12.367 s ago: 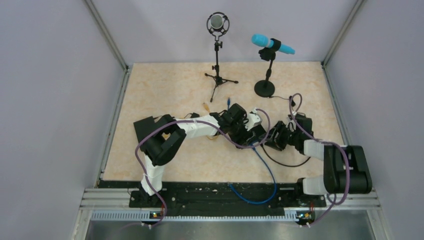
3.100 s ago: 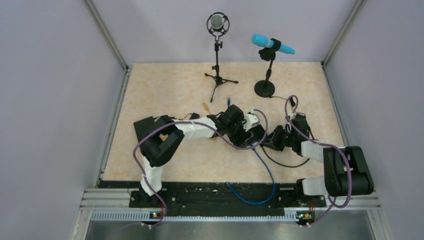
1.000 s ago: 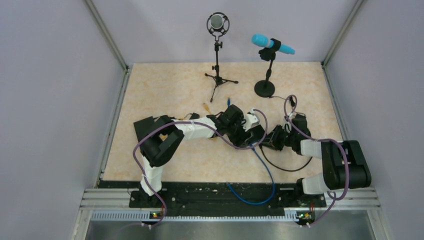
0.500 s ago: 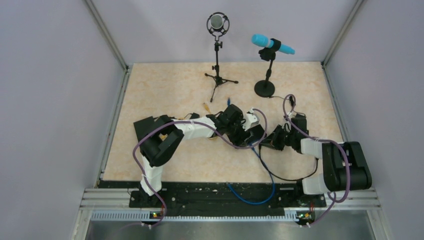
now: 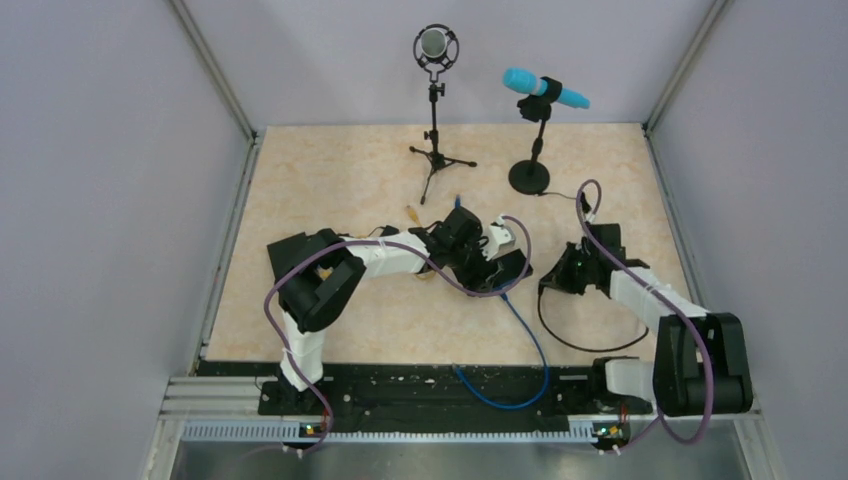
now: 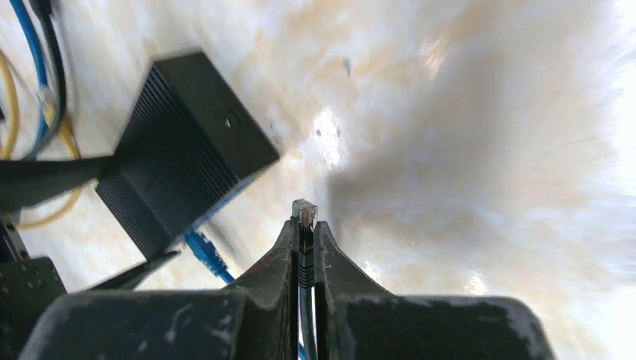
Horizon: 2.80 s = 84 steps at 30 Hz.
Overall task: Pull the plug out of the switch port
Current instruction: Pull the connector from the switch port, then place the connector at the center of the board, then move the connector to the center of the board.
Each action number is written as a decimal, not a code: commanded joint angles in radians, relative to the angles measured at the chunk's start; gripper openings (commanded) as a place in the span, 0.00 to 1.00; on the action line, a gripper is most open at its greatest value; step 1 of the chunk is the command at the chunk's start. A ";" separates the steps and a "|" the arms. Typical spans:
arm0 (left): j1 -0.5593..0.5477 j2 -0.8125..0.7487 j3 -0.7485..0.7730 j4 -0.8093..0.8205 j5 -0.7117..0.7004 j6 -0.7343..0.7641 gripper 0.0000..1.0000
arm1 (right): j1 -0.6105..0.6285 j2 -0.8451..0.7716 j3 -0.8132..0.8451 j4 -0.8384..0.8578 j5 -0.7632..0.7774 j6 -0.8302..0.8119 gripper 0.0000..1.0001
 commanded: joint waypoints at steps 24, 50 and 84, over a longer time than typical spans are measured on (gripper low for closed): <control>0.015 -0.150 -0.066 -0.047 -0.072 -0.047 0.99 | -0.201 0.367 0.468 0.205 0.207 0.254 0.16; 0.015 -0.175 -0.081 -0.031 -0.122 -0.050 0.99 | -0.099 -0.101 0.014 0.121 -0.078 0.088 0.52; 0.015 -0.177 -0.094 -0.029 -0.112 -0.054 0.99 | -0.157 0.124 0.140 0.093 -0.024 -0.019 0.48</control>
